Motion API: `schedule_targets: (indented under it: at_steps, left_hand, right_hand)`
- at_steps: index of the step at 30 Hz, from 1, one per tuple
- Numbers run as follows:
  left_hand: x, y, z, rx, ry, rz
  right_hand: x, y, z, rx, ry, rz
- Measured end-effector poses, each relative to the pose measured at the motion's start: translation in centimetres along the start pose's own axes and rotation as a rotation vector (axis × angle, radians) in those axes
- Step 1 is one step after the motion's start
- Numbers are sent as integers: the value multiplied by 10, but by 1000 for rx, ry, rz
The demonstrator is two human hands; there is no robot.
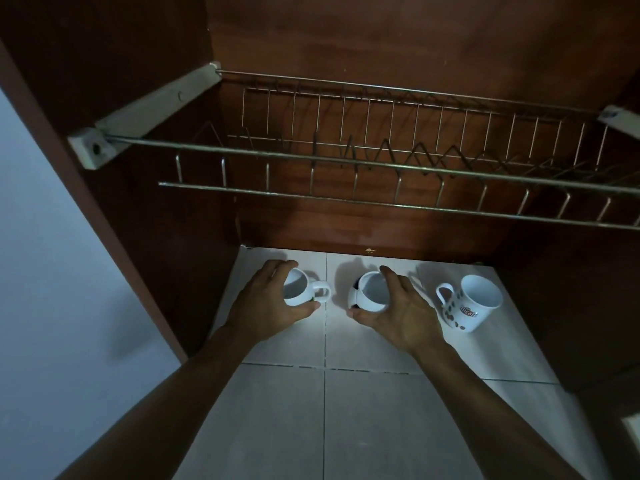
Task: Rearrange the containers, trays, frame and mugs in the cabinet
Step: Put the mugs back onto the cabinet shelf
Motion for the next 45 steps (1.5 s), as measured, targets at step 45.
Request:
schedule_targets:
  at_steps: [45]
  left_hand:
    - [-70, 72, 48, 171, 165, -182]
  right_hand:
    - [-46, -3, 87, -95, 259, -90]
Point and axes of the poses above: each hand's wrist, its own z-axis away from the middle knuckle, its own x-axis out of the palm, y = z × x, the point moved 3 cm from there along -z, towards the middle knuckle, and after that the axes turned 6 degrees about x, right-handed, at the moved point
